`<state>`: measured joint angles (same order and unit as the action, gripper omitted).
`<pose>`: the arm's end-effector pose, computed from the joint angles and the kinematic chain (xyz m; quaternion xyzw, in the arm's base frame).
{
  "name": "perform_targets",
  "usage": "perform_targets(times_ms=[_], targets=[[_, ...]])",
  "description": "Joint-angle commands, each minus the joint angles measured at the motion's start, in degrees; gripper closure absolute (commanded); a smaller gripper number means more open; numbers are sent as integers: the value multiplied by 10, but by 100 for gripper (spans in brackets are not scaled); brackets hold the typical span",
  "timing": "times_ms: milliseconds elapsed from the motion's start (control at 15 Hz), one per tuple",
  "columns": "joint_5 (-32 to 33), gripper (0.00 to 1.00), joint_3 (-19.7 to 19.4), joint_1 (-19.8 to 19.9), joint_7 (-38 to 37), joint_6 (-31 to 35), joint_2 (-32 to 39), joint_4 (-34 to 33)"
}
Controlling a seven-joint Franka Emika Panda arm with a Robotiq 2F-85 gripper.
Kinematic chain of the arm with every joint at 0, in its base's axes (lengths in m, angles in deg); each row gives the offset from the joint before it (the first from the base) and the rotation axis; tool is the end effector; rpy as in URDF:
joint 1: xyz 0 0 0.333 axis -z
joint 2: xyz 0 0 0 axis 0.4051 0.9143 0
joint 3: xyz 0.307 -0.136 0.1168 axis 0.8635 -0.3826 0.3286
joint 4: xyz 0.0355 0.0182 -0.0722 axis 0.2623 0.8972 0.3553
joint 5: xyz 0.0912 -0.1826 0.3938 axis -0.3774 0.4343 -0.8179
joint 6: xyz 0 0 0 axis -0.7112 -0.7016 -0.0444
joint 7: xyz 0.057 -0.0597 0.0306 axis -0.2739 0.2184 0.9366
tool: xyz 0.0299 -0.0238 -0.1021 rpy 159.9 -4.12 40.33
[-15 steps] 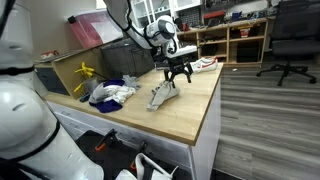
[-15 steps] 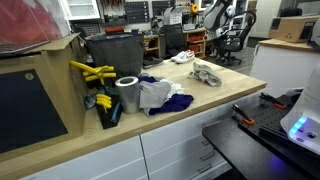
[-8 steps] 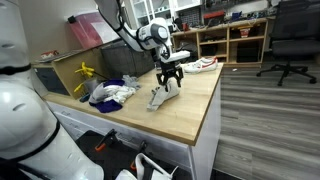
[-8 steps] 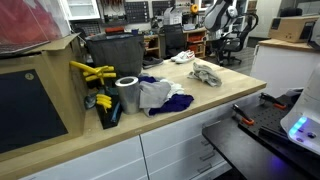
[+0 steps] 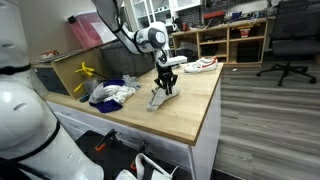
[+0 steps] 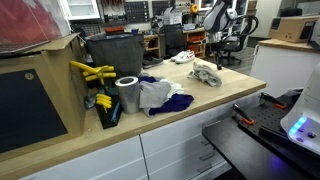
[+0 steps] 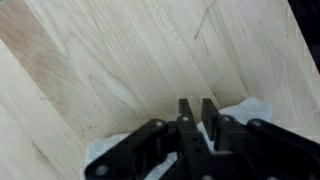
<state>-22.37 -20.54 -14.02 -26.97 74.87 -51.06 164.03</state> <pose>0.5790 -0.0897 0.2137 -0.8654 -0.4842 0.1289 0.0094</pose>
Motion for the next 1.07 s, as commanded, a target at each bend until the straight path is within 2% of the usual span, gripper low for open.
perform_targets(times_ms=[0, 533, 1000], targets=[[-26, 100, 4, -3, 22, 20, -17, 17], [-55, 100, 18, -9, 23, 53, 3, -1], [-48, 100, 30, -17, 24, 113, 48, -19]])
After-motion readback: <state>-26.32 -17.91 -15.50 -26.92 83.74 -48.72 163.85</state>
